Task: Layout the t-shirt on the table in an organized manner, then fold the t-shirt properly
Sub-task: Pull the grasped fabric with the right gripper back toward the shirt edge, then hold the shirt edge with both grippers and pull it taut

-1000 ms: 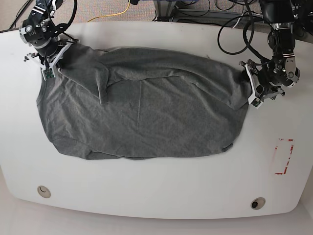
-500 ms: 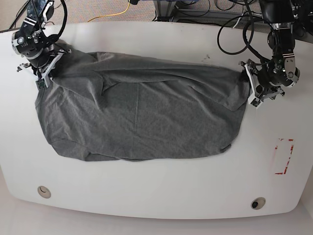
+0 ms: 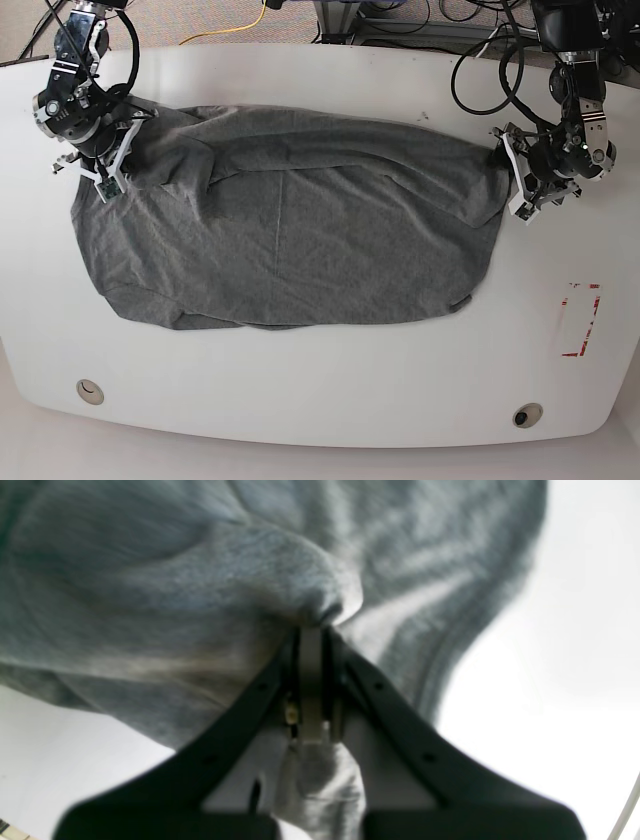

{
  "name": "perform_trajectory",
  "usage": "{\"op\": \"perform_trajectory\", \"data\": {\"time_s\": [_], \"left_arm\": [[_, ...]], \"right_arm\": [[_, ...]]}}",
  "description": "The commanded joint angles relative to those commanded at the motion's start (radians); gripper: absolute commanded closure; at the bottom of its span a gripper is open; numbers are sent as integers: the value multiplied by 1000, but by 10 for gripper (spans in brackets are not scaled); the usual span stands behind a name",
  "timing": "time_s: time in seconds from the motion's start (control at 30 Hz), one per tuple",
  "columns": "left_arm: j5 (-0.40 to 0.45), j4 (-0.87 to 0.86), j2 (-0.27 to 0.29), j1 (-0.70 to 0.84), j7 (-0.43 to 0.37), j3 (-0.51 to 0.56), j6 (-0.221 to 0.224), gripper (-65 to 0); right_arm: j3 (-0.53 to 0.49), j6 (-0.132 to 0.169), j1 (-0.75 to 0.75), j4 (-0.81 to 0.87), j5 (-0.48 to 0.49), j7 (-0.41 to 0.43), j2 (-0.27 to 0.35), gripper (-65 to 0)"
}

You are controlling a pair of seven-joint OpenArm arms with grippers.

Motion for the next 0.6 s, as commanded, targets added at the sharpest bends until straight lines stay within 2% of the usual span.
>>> {"op": "perform_trajectory", "data": {"time_s": [0.1, 0.2, 0.3, 0.33, 0.4, 0.43, 0.53, 0.6], "left_arm": [[0, 0, 0, -5, 0, 0, 0, -383], [0, 0, 0, -5, 0, 0, 0, -383], [0, 0, 0, -5, 0, 0, 0, -383], [0, 0, 0, -5, 0, 0, 0, -383], [0, 0, 0, -5, 0, 0, 0, -383], [0, 0, 0, -5, 0, 0, 0, -383], [0, 0, -2, -6, 0, 0, 0, -383], [0, 0, -2, -6, 0, 0, 0, -383]], "right_arm": [[-3, 0, 14, 0, 0, 0, 0, -8], [-3, 0, 37, -20, 0, 0, 2, -46], [-3, 0, 61, -52, -9, 0, 26, -187], [-3, 0, 64, -60, -23, 0, 38, -270], [0, 0, 66, -60, -38, 0, 44, -358], [2, 0, 64, -58, -46, 0, 44, -425], [5, 0, 34, -35, -60, 0, 48, -549], [5, 0, 3, -17, -61, 0, 49, -593]]}}
